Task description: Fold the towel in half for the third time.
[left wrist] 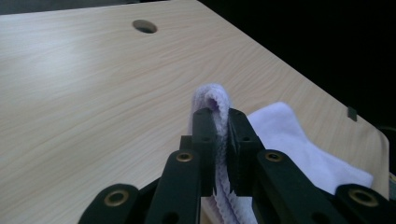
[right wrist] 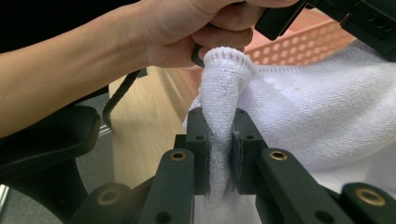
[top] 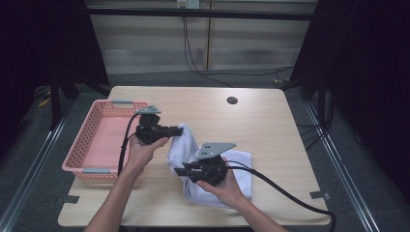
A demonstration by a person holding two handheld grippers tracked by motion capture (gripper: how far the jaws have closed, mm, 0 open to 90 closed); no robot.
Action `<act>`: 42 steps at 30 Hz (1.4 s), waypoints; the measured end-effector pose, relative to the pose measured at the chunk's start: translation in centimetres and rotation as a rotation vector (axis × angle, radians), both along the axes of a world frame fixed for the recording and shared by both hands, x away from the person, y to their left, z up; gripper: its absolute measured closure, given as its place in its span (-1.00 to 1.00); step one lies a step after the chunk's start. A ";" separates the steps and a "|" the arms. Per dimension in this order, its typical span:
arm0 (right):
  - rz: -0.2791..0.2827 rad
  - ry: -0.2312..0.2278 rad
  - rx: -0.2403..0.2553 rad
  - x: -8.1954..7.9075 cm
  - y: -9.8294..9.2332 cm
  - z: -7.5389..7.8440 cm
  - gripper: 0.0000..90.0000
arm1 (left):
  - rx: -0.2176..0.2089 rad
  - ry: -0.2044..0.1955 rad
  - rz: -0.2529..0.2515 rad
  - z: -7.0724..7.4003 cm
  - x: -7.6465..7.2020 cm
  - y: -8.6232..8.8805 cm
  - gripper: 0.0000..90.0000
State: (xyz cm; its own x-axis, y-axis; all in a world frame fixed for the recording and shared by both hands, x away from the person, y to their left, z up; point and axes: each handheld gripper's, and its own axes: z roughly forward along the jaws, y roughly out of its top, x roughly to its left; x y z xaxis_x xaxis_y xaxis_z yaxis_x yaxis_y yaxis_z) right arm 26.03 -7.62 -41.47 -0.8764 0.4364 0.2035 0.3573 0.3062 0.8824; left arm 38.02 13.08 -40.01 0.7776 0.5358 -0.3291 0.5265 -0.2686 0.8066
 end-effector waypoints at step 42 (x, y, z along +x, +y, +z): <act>-0.376 0.090 -0.059 -6.0 -18.9 -4.2 -0.19 | 0.059 0.042 -0.201 -4.1 -1.4 -17.5 0.03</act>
State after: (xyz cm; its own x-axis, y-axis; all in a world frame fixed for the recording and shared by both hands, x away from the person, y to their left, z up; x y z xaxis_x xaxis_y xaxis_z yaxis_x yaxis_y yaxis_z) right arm 20.01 -26.51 -45.67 -0.6330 0.7371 0.2367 0.5291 0.1888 0.8273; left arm 36.60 -4.37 -44.07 0.8572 0.3905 -0.3357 0.4900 -0.4179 0.7650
